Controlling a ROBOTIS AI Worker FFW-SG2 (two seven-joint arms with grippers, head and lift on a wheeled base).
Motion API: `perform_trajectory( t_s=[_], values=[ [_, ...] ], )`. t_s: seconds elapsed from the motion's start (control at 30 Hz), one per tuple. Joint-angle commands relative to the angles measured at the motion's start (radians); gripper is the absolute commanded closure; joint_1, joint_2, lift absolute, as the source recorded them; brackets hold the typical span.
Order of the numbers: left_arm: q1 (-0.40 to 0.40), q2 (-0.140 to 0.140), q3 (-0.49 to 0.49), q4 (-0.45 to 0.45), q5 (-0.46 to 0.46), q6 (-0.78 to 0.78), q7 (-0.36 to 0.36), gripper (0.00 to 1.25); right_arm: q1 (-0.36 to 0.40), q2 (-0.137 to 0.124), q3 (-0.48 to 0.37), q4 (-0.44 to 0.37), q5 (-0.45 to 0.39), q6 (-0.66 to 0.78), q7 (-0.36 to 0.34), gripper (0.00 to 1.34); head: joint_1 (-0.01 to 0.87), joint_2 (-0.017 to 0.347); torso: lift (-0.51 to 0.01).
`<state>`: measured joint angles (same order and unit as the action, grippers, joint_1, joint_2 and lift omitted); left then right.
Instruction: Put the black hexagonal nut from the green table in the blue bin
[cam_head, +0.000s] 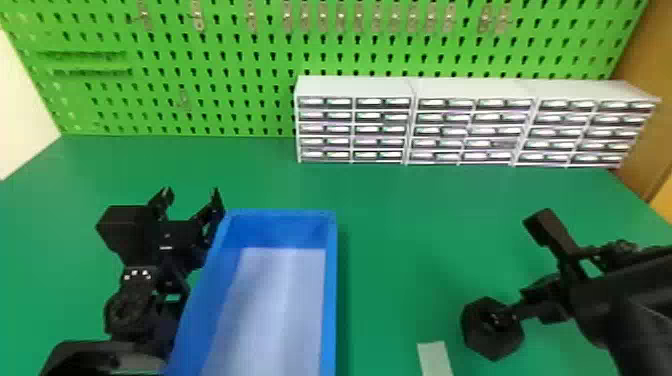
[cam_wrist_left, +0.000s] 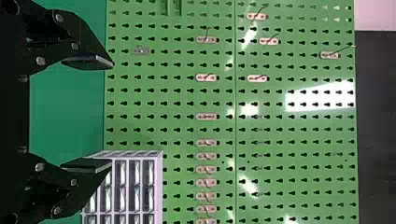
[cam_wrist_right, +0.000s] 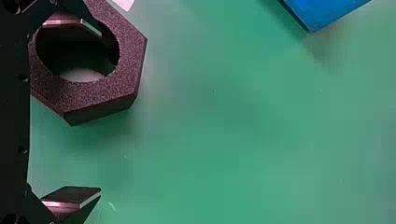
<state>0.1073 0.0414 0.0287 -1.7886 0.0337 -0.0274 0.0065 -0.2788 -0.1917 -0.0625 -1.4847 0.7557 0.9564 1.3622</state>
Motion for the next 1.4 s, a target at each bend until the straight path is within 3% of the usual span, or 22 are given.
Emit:
perform_trajectory(
  t_s=[0.0, 0.4, 0.5, 0.57, 0.7, 0.77, 1.37],
  values=[
    [-0.001, 0.000, -0.001, 0.001, 0.000, -0.003, 0.001, 0.50, -0.005, 0.003, 0.001, 0.029, -0.029, -0.015, 0.005, 0.13, 0.657, 0.057, -0.095],
    [-0.003, 0.000, -0.004, 0.003, 0.000, -0.008, 0.003, 0.50, -0.005, 0.005, 0.001, 0.070, -0.050, -0.027, 0.005, 0.13, 0.657, 0.057, -0.095],
    [-0.003, 0.000, -0.004, 0.003, 0.000, -0.009, 0.003, 0.50, -0.003, 0.003, 0.001, 0.078, -0.050, -0.024, 0.005, 0.18, 0.657, 0.057, -0.095],
    [-0.003, 0.000, -0.004, 0.003, 0.000, -0.009, 0.003, 0.50, -0.002, 0.001, 0.003, 0.080, -0.050, -0.018, 0.005, 0.26, 0.657, 0.057, -0.095],
    [-0.001, -0.002, -0.006, 0.005, 0.000, -0.009, 0.004, 0.50, 0.004, 0.001, 0.004, 0.080, -0.047, 0.002, 0.005, 0.61, 0.657, 0.057, -0.095],
    [-0.001, -0.002, -0.006, 0.005, 0.000, -0.009, 0.004, 0.50, 0.004, 0.001, 0.006, 0.080, -0.042, 0.005, 0.005, 0.72, 0.657, 0.057, -0.095],
    [-0.001, -0.002, -0.009, 0.009, 0.000, -0.009, 0.007, 0.50, 0.010, -0.002, -0.033, 0.052, -0.101, -0.001, 0.005, 0.80, 0.657, 0.057, -0.095]
  ],
)
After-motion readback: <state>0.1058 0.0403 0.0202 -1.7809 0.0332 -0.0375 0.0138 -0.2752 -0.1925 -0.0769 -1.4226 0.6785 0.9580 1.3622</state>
